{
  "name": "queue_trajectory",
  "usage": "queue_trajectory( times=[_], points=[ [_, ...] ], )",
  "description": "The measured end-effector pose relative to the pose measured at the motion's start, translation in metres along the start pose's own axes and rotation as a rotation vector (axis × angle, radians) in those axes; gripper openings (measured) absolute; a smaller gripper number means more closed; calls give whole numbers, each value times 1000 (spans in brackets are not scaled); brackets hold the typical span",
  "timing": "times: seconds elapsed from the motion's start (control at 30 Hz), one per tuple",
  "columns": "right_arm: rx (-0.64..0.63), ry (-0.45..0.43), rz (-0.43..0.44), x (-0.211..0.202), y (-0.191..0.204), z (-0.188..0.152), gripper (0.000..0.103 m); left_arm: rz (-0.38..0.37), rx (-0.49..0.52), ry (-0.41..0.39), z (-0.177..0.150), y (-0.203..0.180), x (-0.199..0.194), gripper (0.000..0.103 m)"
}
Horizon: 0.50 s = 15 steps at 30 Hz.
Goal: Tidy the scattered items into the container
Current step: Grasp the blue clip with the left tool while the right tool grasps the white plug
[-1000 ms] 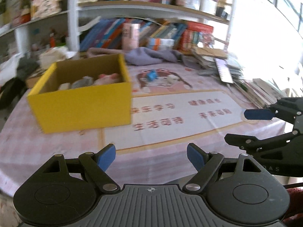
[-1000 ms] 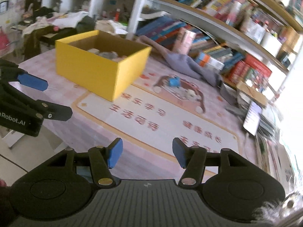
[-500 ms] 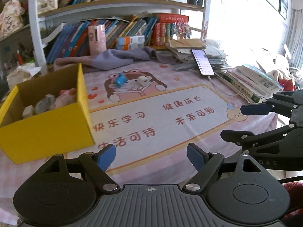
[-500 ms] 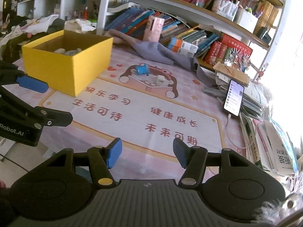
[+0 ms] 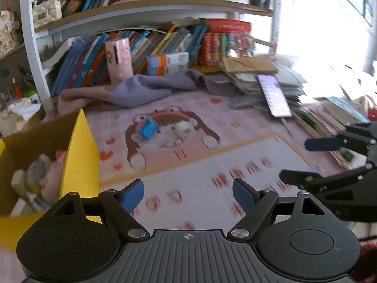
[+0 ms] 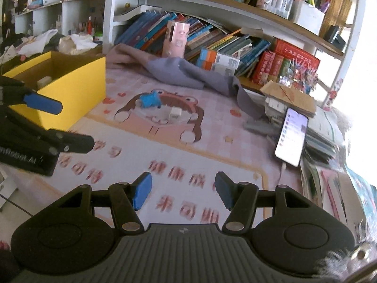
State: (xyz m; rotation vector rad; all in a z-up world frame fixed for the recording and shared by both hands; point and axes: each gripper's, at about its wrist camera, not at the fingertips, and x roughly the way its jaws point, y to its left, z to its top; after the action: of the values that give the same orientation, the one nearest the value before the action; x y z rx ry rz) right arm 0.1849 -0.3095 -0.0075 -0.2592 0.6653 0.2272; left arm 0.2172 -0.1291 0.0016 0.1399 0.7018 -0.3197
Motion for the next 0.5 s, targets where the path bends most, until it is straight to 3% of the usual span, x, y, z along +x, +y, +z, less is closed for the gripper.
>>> queue_trajectory(
  times=[0.2,0.5],
  points=[
    [-4,-30,64,46,-32,26,58,62,-41,10,38,3,43,84],
    [-7,-19,156,127,-51,54,58,134,-147,90,71,24,114,83]
  ],
)
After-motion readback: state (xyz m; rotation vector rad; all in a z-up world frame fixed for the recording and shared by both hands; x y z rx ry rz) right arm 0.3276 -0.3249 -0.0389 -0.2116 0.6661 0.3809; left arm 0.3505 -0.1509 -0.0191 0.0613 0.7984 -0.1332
